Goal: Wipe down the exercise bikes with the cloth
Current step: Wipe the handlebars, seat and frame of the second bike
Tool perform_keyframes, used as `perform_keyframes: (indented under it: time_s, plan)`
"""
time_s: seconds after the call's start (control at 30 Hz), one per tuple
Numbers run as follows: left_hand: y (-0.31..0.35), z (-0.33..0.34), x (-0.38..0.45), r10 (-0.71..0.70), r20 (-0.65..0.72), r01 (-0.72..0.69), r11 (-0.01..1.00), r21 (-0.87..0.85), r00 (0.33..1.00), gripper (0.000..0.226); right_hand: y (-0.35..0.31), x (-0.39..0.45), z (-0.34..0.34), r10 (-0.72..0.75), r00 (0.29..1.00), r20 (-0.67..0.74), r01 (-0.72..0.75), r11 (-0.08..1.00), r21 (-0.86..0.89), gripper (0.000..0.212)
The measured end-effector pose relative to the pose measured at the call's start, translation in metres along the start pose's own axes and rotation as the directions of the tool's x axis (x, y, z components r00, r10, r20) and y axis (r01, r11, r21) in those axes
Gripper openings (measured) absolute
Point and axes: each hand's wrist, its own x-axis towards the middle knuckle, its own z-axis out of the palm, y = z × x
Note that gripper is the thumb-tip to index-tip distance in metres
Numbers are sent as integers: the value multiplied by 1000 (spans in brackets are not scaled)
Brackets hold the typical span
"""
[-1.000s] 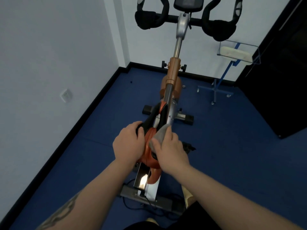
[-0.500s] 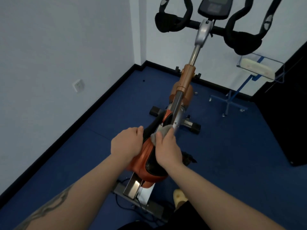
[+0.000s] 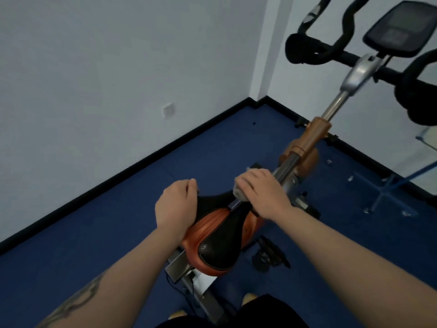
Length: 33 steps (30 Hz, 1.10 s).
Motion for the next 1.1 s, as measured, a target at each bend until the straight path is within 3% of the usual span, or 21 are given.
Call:
perform_keyframes:
  time_s: [0.07, 0.1, 0.23, 0.3, 0.43, 0.5, 0.57, 0.67, 0.73, 0.8, 0.93, 1.0, 1.1]
  plan:
    - [0, -1, -5, -59, -77, 55, 997, -62, 995, 39, -11, 11, -6, 75, 996, 56, -64, 981, -184, 37]
    - [0, -2, -6, -90, -105, 81, 993, -91, 990, 39, -25, 11, -4, 41, 998, 40, -30, 967, -253, 35]
    - [-4, -3, -17, -203, -59, 190, 966, -177, 977, 38, -52, -4, 3, -304, 953, 6, 304, 952, -36, 45]
    - [-9, -2, -29, -194, 13, 193, 961, -198, 981, 36, -28, 8, -9, -319, 944, 88, 321, 947, -13, 40]
    - [-12, 1, -49, -200, 14, 194, 923, -333, 980, 34, -13, 30, -15, -184, 971, 153, 211, 960, -185, 26]
    - [-12, 2, -52, -225, 13, 210, 886, -414, 974, 34, -39, 26, 1, -285, 952, 107, 299, 944, -143, 25]
    - [-14, 0, -55, -196, 50, 198, 878, -436, 979, 34, -57, 19, 8, -374, 925, 68, 376, 926, -13, 40]
    - [-24, -6, -58, -91, 150, 148, 891, -430, 984, 48, -43, 34, -6, -301, 917, 263, 293, 954, 70, 45]
    - [-32, -9, -59, -28, 220, 122, 896, -428, 975, 72, -36, 48, -11, -151, 927, 344, 184, 981, -65, 44]
    - [-35, -10, -58, 0, 250, 116, 886, -450, 968, 92, -54, 44, -9, -110, 945, 308, 158, 978, -138, 40]
    - [-42, -6, -56, 32, 270, 136, 803, -580, 962, 117, -96, 23, 10, -261, 953, 157, 240, 961, 137, 43]
    - [-46, -5, -55, 7, 328, 207, 763, -612, 945, 119, -90, 32, 0, -230, 935, 270, 176, 962, 211, 44]
    - [-54, -1, -54, 47, 387, 239, 716, -656, 921, 93, -82, 47, -6, 14, 917, 398, -40, 998, 57, 49]
